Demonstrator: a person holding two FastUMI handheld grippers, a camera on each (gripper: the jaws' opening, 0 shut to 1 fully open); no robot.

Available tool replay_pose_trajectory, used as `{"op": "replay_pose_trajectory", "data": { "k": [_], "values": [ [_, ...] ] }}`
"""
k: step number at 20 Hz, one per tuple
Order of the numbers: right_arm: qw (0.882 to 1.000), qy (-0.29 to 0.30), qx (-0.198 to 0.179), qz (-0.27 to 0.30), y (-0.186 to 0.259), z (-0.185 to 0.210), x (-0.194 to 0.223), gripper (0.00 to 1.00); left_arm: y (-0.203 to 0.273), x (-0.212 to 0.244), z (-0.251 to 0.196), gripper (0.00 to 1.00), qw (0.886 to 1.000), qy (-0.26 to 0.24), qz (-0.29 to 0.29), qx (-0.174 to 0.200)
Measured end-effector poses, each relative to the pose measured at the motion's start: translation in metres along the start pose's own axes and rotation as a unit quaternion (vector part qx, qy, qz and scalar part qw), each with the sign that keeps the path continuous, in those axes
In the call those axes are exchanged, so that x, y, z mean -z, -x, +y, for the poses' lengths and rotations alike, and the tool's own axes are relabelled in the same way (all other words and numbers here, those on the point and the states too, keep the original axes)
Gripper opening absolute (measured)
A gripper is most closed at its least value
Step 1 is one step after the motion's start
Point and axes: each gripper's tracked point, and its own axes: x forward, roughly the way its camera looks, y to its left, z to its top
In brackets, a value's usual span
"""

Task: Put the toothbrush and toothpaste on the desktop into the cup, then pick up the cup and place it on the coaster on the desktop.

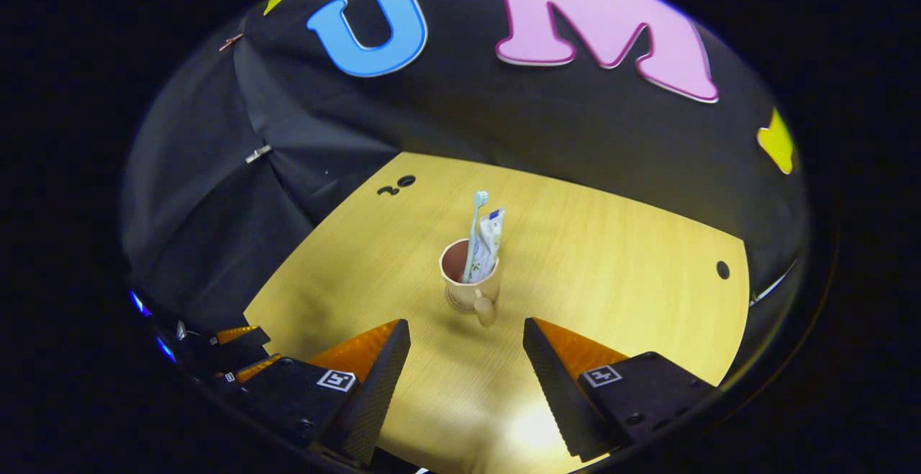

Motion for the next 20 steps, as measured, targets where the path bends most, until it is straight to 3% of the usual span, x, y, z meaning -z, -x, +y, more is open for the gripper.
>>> {"op": "replay_pose_trajectory", "data": {
  "k": [1, 2, 5, 9, 20],
  "values": [
    [1.000, -0.002, 0.009, -0.017, 0.016, -0.004, 0.000, 0.97, 0.004, -0.007, -0.004, 0.85, 1.000, -0.005, -0.005, 0.005],
    [0.999, -0.006, 0.015, -0.033, 0.033, -0.006, 0.000, 0.99, 0.006, -0.014, -0.008, 0.80, 1.000, -0.009, -0.010, 0.007],
    [0.997, -0.018, 0.029, -0.070, 0.077, -0.008, 0.005, 0.98, 0.016, -0.039, -0.018, 0.96, 0.999, -0.029, -0.036, 0.004],
    [0.993, -0.031, 0.034, -0.105, 0.120, -0.003, 0.019, 0.98, 0.030, -0.062, -0.049, 0.97, 0.996, -0.052, -0.061, 0.039],
    [0.984, -0.047, 0.033, -0.168, 0.195, 0.009, 0.038, 0.98, 0.061, -0.070, -0.100, 0.97, 0.990, -0.089, -0.064, 0.085]
  ]
}}
